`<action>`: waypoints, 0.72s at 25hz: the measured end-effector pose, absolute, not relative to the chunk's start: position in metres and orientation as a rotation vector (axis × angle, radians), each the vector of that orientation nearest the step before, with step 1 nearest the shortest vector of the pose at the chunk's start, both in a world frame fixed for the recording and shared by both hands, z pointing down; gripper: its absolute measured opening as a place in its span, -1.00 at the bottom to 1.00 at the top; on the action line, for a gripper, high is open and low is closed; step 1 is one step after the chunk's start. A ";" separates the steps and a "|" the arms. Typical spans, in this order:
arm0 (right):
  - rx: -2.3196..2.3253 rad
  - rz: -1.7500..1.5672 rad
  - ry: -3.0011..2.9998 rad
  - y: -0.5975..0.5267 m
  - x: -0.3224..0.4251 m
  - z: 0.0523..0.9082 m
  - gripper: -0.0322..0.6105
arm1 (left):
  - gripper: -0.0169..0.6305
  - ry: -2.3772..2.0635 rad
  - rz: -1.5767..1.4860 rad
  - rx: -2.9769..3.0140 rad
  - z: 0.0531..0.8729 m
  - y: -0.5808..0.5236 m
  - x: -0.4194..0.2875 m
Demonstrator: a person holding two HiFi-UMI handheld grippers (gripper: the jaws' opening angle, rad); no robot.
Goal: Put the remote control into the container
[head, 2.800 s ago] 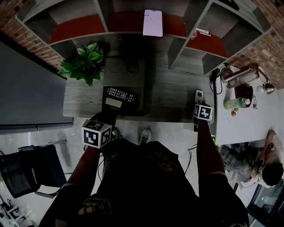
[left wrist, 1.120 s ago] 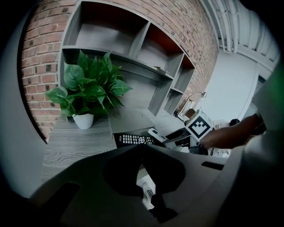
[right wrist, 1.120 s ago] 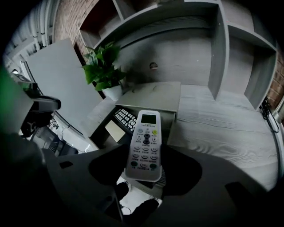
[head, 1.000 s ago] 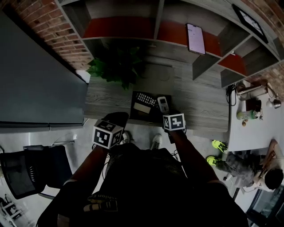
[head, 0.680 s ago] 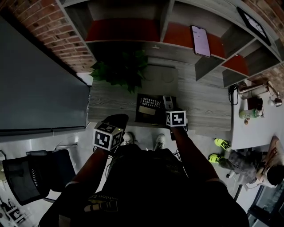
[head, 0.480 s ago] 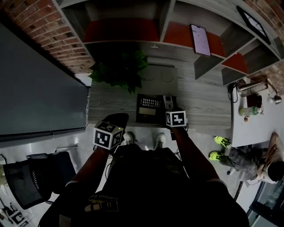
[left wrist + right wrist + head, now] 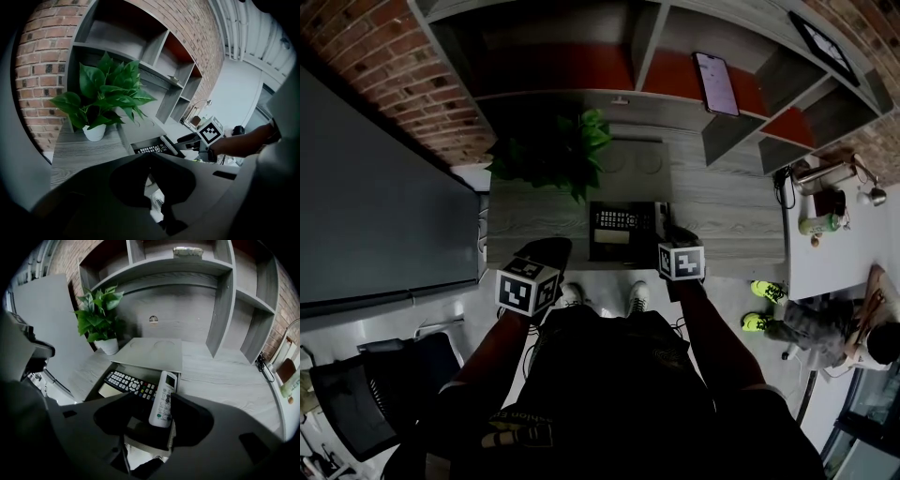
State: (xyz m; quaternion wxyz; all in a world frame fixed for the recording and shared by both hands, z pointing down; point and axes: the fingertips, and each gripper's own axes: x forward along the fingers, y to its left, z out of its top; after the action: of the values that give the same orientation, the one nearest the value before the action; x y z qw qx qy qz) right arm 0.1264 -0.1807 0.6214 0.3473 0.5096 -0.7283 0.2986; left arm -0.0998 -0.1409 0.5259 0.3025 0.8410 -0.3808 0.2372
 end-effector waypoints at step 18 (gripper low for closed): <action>1.332 0.722 -2.349 -0.074 0.039 0.496 -0.88 | -0.93 -0.793 0.551 2.425 0.489 -0.111 -0.078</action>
State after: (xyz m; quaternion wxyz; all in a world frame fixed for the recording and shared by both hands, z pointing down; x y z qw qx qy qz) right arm 0.0388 -0.0741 0.4965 0.1723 0.4693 -0.8279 0.2544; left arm -0.0782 -0.1108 0.4893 0.2628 0.8964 -0.2930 0.2038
